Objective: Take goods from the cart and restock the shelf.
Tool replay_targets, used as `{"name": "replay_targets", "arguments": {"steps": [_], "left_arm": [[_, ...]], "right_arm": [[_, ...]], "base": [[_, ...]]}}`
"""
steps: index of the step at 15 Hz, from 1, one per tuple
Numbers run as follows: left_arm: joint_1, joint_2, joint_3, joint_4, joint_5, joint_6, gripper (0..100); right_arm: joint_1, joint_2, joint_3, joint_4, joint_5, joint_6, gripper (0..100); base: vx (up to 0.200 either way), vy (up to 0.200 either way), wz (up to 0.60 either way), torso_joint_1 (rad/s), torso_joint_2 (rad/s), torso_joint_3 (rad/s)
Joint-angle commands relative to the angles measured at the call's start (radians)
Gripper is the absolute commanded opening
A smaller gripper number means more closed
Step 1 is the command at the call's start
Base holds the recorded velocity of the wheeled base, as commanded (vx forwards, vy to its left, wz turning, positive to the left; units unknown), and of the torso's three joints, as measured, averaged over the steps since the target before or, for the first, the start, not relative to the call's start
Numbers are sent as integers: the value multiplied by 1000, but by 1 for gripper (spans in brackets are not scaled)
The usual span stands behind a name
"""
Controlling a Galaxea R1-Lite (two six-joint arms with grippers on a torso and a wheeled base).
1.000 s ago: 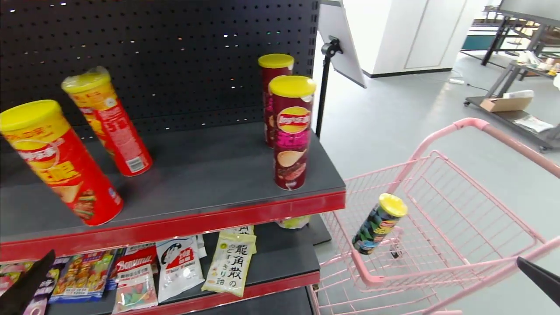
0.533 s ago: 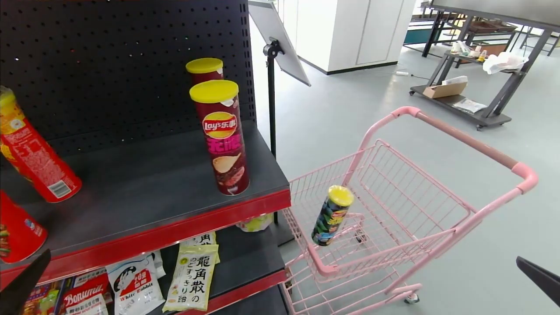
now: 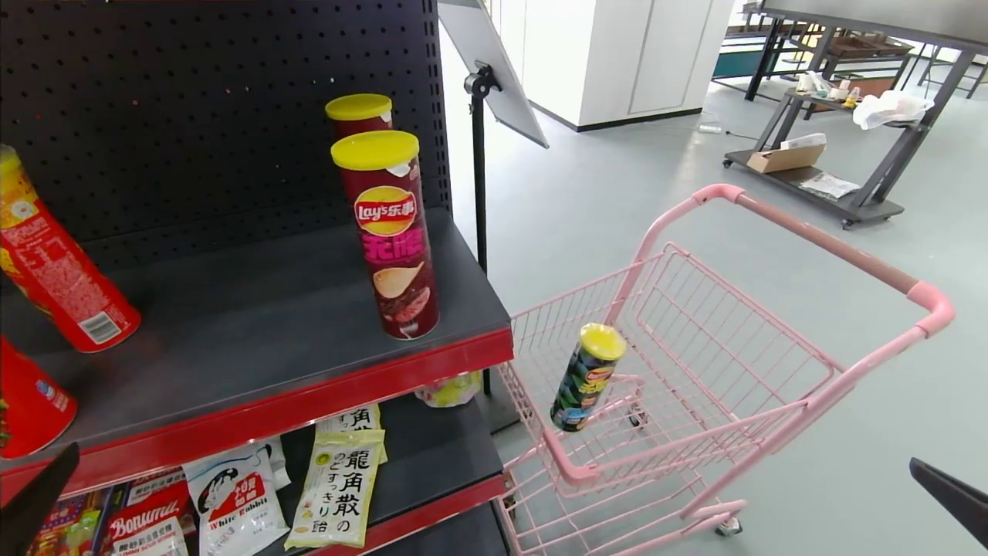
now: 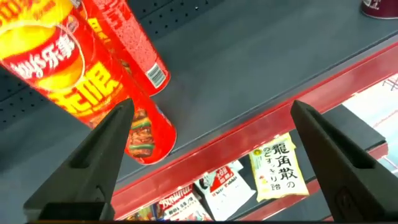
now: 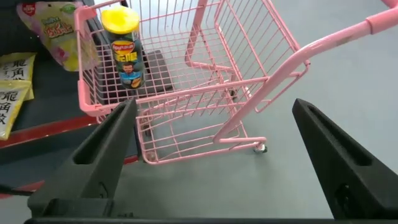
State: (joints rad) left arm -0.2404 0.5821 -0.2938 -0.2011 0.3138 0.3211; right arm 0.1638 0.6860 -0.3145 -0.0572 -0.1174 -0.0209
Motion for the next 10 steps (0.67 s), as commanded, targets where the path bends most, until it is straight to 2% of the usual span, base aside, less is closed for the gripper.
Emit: {"name": "replay_targets", "arguments": {"steps": [1, 5, 8, 10], "left_arm": [[0, -11, 1, 0, 1, 1, 100], [0, -45, 10, 2, 1, 4, 100], [-2, -97, 13, 3, -10, 38, 100], [-2, -148, 15, 9, -25, 44, 100]], "right_arm": [[0, 0, 2, -1, -1, -1, 100], [0, 0, 8, -1, -1, -1, 100], [0, -2, 12, -1, 1, -1, 100], [2, 3, 11, -3, 1, -2, 100]], "base": [[0, 0, 0, -134, 383, 232], [0, 0, 0, -173, 476, 303], [0, 0, 0, -183, 551, 365], [0, 0, 0, -166, 539, 369]]}}
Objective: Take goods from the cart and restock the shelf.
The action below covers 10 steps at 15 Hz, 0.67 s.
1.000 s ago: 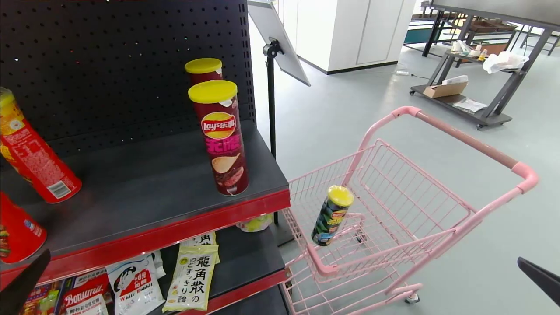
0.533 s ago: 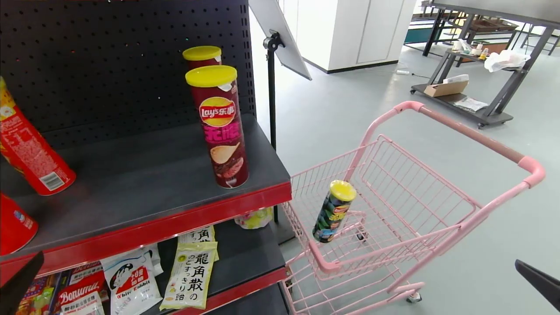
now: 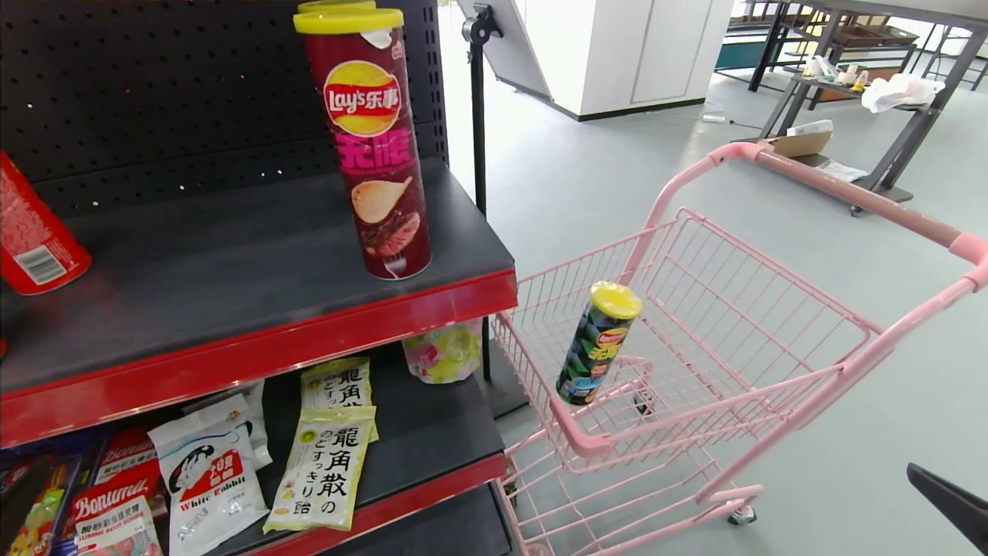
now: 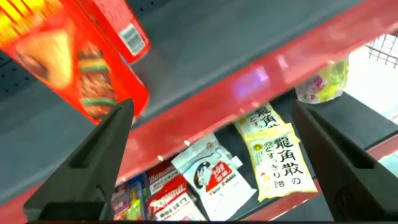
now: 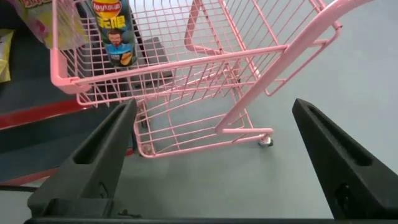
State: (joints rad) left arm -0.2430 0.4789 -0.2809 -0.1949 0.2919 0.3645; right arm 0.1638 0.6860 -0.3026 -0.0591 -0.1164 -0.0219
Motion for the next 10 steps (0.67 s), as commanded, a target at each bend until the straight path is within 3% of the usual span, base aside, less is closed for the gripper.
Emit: {"name": "replay_targets", "arguments": {"steps": [1, 4, 7, 10], "left_arm": [[-1, -74, 0, 8, -4, 1, 100], [-1, -209, 2, 46, -10, 2, 100], [-15, -398, 9, 215, -40, -9, 100], [-15, -391, 12, 187, -48, -35, 100]], "right_arm": [[3, 6, -3, -1, 1, -4, 100], [6, 96, -52, -25, 24, -33, 100], [10, 403, -224, -174, 55, -7, 100], [31, 583, -254, -295, 173, -6, 100]], "base": [[0, 0, 0, -149, 530, 378], [0, 0, 0, -118, 419, 310], [0, 0, 0, -24, 78, 65], [0, 0, 0, 0, 0, 0]]}}
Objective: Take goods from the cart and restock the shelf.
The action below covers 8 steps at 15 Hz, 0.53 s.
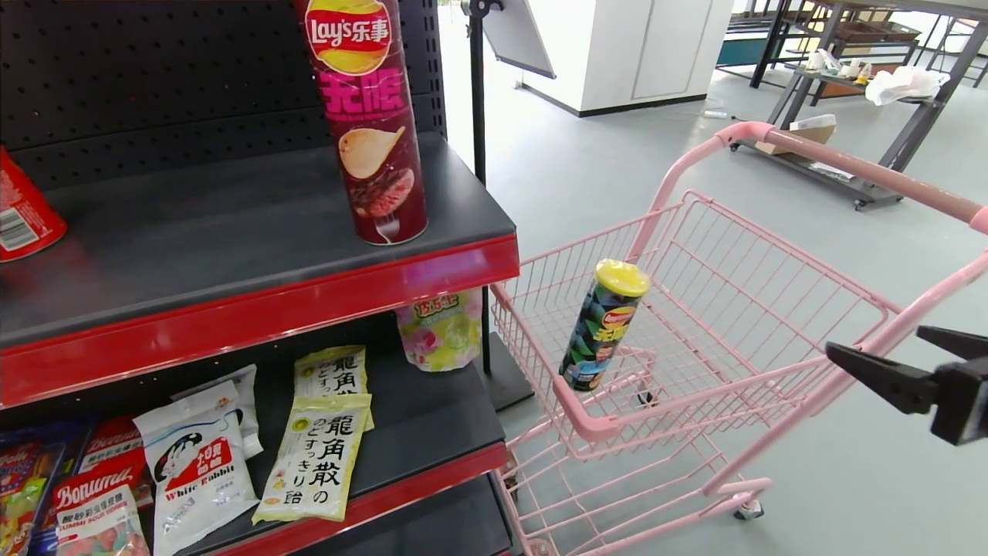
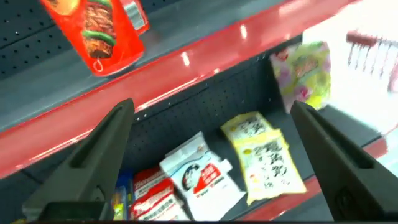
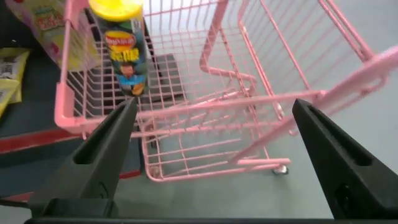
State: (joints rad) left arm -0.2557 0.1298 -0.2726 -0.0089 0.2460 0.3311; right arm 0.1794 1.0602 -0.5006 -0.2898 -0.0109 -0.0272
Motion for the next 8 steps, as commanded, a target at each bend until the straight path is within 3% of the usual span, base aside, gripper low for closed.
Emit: {"name": "replay_targets", "arguments": {"steps": [1, 3, 6, 8], "left_arm": [[-2, -44, 0, 3, -5, -53, 100], [-2, -38, -16, 9, -5, -104, 100], [-3, 22, -79, 79, -7, -214, 100], [-3, 70, -129, 130, -7, -237, 100]], "right_arm": [[25, 273, -56, -126, 80, -14, 100], [61, 408, -91, -232, 94, 13, 100], [95, 592, -121, -439, 88, 38, 100], [121, 656, -139, -457, 88, 40, 100]], "base": [[0, 0, 0, 0, 0, 0], [0, 0, 0, 0, 0, 0], [0, 0, 0, 0, 0, 0], [0, 0, 0, 0, 0, 0]]}}
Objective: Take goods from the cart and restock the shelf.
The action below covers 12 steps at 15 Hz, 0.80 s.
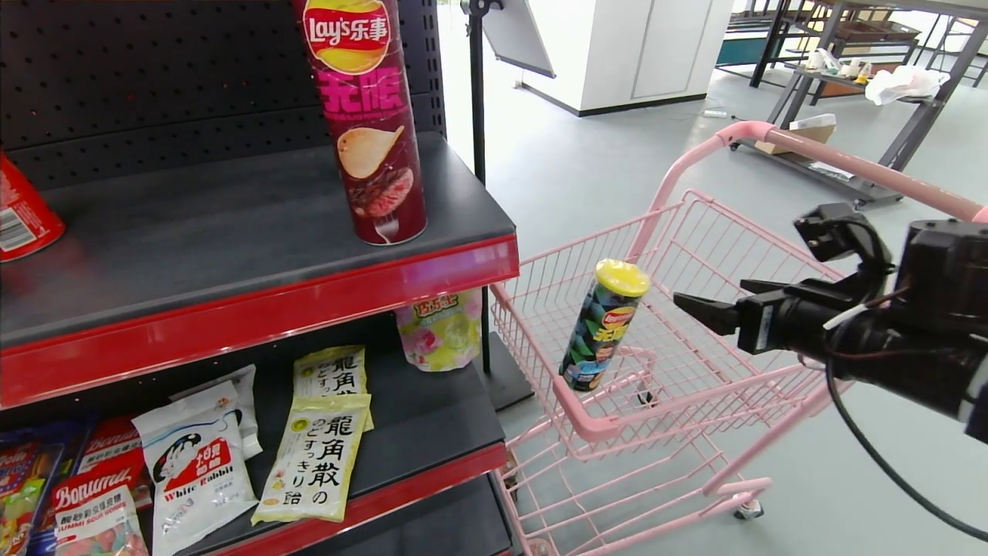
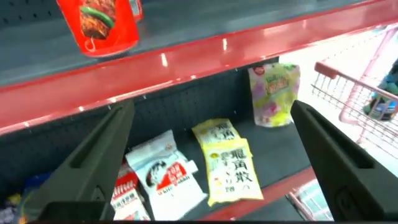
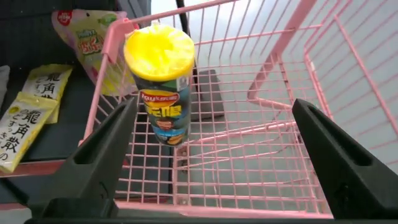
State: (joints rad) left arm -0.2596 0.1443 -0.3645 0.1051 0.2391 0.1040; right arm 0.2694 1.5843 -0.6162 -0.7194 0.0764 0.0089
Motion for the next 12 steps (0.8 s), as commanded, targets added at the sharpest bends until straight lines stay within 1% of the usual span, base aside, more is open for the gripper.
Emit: {"name": "replay_targets", "arguments": {"steps": [1, 2, 3, 5, 12], "left_arm": [[0, 66, -45, 34, 0, -12, 100], [0, 66, -45, 34, 0, -12, 100], [-1, 67, -37, 41, -3, -12, 100], [0, 67, -37, 42, -31, -12, 100], [0, 71, -37, 42, -27, -9, 100]], "right_arm": [[39, 161, -40, -31, -1, 11, 100], [39, 161, -40, -31, -1, 11, 100], [54, 200, -70, -32, -3, 34, 100], [59, 255, -117, -35, -3, 42, 100], [68, 369, -234, -37, -17, 86, 100]], "base": [[0, 0, 0, 0, 0, 0], [0, 0, 0, 0, 0, 0], [0, 0, 0, 0, 0, 0], [0, 0, 0, 0, 0, 0], [0, 0, 0, 0, 0, 0]]}}
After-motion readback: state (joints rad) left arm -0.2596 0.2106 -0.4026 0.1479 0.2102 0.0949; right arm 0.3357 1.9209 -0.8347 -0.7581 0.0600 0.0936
